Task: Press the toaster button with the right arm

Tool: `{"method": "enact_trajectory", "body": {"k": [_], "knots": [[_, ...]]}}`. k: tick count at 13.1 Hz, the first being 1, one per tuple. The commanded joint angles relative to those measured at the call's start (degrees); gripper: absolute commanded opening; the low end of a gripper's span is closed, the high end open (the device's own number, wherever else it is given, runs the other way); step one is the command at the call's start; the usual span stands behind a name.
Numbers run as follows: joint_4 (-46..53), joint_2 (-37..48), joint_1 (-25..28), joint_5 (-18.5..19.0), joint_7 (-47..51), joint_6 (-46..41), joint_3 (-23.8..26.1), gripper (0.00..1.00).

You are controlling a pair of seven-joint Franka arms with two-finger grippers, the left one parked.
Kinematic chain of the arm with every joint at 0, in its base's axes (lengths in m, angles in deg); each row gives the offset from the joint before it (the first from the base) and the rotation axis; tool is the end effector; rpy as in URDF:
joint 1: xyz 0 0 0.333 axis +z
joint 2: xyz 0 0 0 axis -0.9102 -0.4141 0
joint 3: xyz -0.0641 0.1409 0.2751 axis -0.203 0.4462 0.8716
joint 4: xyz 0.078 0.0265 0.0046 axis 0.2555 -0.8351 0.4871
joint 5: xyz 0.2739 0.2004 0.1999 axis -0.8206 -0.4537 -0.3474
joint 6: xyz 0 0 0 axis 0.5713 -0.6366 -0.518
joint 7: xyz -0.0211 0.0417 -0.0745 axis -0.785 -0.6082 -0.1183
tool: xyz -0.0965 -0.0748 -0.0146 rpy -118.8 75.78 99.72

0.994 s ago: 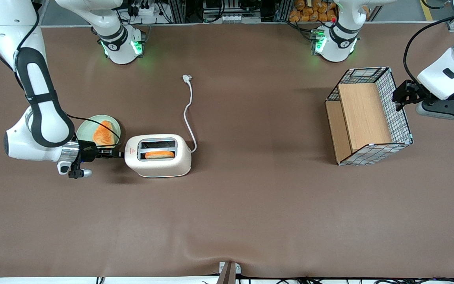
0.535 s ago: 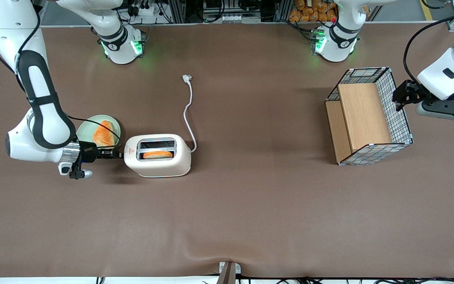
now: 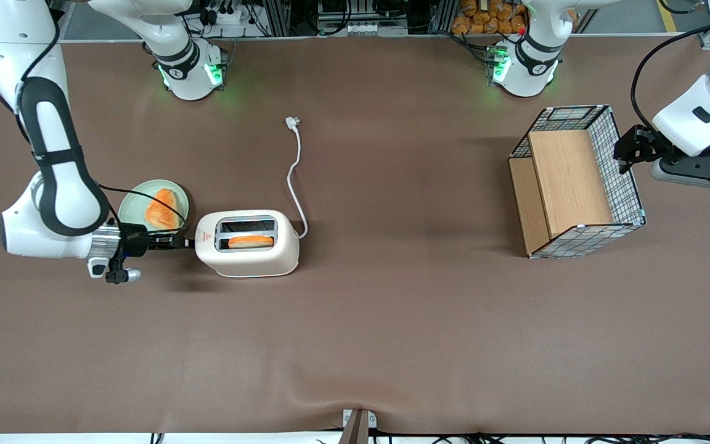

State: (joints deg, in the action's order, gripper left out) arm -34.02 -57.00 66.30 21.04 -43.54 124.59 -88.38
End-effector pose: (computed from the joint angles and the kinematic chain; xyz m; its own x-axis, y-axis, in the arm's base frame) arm 0.6125 0.0199 0.2479 0.9778 0.0315 -0.2072 -0.1089 -0.7684 -0.6306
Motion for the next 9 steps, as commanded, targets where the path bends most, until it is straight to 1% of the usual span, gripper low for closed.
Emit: {"method": "enact_trajectory", "body": {"k": [1,2,4,5,7,8,9], "knots": [[8.4,0.0,-0.4,5.4,7.5,-9.8,-1.0,0.20],[10.8,1.3,-0.4,7.5,8.5,-12.9,-1.4,0.23],[14.2,3.1,-0.4,10.8,10.1,-16.3,-1.8,0.26],[17.2,3.1,-0.2,13.3,12.1,-18.8,-1.8,0.26],[24.1,3.2,0.6,19.7,16.7,-23.2,-1.4,0.26],[27.0,3.2,1.3,22.1,18.0,-25.7,-1.4,0.28],[29.3,3.8,2.0,24.3,18.5,-27.8,-1.5,0.32]]}}
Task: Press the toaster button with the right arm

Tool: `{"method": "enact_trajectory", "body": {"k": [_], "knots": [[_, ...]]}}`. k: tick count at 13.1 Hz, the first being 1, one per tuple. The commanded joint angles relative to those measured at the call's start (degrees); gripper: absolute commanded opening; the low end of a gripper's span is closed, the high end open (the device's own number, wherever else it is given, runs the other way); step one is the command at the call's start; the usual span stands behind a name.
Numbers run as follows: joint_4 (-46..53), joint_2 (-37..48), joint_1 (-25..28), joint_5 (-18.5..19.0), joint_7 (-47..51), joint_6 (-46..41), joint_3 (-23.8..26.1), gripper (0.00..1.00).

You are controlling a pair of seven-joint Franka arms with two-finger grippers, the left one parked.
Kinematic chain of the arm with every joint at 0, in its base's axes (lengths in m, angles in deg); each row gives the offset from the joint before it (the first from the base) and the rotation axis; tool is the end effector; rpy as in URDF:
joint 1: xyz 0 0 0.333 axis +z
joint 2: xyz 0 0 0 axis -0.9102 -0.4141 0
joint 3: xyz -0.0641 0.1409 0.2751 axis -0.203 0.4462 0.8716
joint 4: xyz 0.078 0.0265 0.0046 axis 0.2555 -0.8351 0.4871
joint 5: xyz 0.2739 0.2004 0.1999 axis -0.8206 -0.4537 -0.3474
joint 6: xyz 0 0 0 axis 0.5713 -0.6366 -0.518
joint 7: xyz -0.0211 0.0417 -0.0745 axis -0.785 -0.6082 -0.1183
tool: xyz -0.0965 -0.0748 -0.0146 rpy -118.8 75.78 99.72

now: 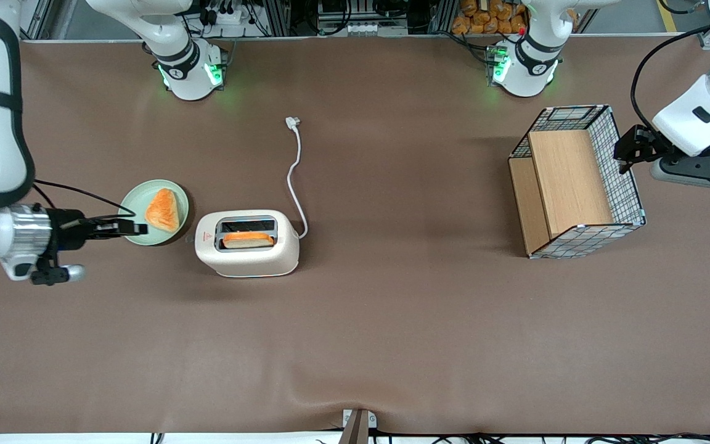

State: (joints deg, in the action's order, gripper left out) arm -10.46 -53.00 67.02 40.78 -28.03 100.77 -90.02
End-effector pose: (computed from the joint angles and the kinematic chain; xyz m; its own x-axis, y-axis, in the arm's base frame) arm 0.6426 0.0076 0.4384 0.9593 0.0945 -0.2661 -0.0208 -0.9162 -0.4001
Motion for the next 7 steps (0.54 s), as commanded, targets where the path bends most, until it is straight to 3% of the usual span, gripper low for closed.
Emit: {"method": "enact_trajectory", "body": {"k": [1,3,4,7], "knots": [[7.0,1.4,2.0,7.7,3.0,-4.5,0.2,0.44],[6.9,5.1,4.0,13.7,3.0,-4.5,0.2,0.78],[6.5,7.6,4.1,15.8,3.1,-4.8,0.4,1.00],[1.3,14.8,3.9,16.7,3.0,-5.2,0.1,1.00]]}}
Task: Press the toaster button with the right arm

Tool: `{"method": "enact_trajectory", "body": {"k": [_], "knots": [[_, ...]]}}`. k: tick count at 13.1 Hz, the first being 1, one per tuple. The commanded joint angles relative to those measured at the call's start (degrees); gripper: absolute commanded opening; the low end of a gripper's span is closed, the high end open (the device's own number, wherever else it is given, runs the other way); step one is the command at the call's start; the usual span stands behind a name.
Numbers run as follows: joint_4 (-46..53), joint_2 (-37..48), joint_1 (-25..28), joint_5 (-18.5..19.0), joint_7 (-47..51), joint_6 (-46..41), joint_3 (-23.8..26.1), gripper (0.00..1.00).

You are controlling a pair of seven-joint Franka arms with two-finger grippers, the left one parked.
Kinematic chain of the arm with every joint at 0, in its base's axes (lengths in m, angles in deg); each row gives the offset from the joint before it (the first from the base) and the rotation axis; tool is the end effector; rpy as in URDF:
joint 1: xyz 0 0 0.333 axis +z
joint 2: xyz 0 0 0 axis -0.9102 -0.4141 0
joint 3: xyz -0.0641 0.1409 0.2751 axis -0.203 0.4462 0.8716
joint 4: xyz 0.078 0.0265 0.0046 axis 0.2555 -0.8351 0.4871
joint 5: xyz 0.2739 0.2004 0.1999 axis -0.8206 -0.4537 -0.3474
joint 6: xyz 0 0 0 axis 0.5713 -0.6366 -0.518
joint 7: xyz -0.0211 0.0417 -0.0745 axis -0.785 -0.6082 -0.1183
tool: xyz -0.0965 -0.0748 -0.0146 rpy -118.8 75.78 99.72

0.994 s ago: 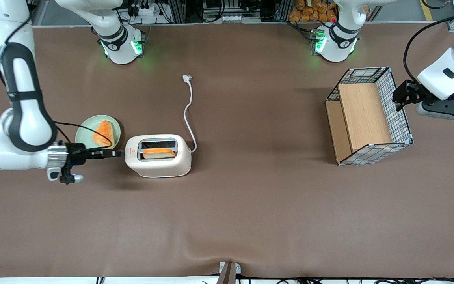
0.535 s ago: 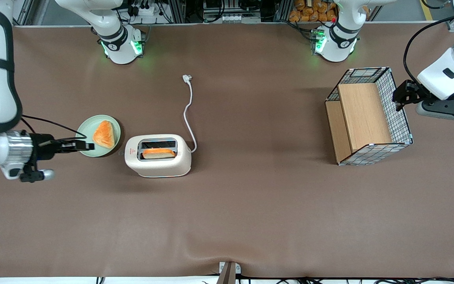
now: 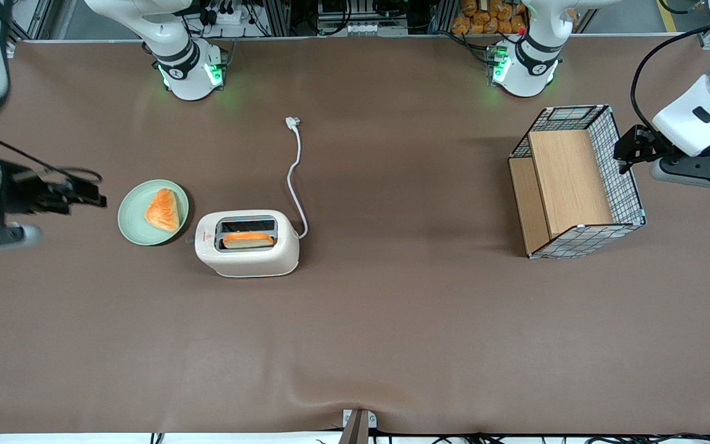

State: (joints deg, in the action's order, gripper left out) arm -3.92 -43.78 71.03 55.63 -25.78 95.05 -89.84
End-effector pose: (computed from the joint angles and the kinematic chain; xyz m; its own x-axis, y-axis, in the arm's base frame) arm 0.6078 0.0217 0.5765 0.9804 0.1330 -0.1452 0.1109 -0.9823 -0.1509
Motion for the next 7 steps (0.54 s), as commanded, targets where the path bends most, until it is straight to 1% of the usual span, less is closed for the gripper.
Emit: {"method": "enact_trajectory", "body": {"k": [1,2,3,7], "knots": [[-7.2,7.9,0.0,3.6,0.8,1.5,-0.1,1.00],[-9.7,10.3,0.0,6.0,0.9,3.0,0.0,1.00],[-12.1,12.1,0.0,6.8,0.8,4.9,0.1,1.00],[-18.1,15.3,-0.4,7.1,0.8,8.8,0.0,1.00]]}}
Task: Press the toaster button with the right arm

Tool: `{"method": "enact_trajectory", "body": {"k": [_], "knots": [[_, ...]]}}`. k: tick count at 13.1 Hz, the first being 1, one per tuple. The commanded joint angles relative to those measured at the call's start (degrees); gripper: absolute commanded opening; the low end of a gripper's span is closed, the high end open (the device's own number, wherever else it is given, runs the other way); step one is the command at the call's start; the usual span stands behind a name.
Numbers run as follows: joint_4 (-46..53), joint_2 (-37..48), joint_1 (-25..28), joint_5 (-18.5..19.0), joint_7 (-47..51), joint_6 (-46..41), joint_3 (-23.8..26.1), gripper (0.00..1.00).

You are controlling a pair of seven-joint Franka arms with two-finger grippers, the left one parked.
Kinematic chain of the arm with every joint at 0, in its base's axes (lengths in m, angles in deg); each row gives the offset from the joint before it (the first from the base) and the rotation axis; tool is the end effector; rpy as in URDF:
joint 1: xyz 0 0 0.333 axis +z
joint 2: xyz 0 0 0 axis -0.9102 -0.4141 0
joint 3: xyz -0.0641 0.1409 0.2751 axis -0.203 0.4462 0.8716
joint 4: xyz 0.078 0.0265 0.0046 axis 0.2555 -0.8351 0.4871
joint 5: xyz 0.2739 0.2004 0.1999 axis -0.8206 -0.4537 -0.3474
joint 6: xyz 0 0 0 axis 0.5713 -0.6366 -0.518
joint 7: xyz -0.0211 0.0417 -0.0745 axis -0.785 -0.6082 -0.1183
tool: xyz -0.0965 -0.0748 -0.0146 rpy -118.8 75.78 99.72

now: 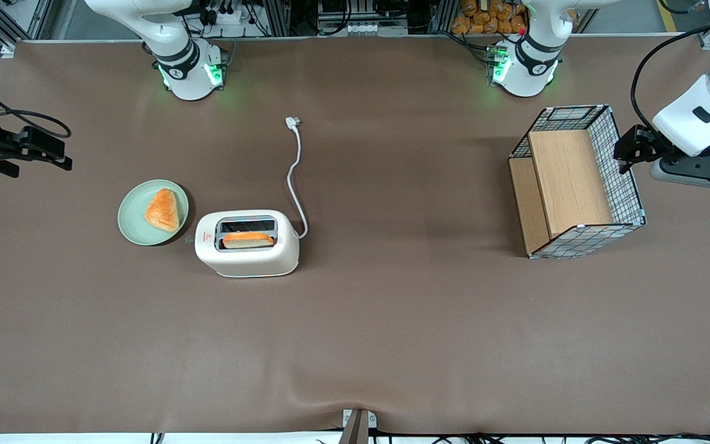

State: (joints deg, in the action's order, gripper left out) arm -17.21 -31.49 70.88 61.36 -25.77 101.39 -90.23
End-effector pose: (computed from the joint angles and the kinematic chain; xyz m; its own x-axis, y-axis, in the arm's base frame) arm 0.5574 -0.0045 0.6022 0.9929 0.0996 -0.0652 0.0954 -0.9934 -0.0642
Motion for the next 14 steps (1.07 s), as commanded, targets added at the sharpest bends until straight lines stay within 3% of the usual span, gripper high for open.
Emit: {"method": "enact_trajectory", "body": {"k": [1,7,14], "knots": [[-5.0,3.1,-0.3,1.4,0.8,2.8,0.4,1.00],[-12.7,9.2,-1.2,1.4,0.8,7.8,0.2,1.00],[-12.6,9.8,-1.2,2.1,1.4,6.3,0.3,1.00]]}}
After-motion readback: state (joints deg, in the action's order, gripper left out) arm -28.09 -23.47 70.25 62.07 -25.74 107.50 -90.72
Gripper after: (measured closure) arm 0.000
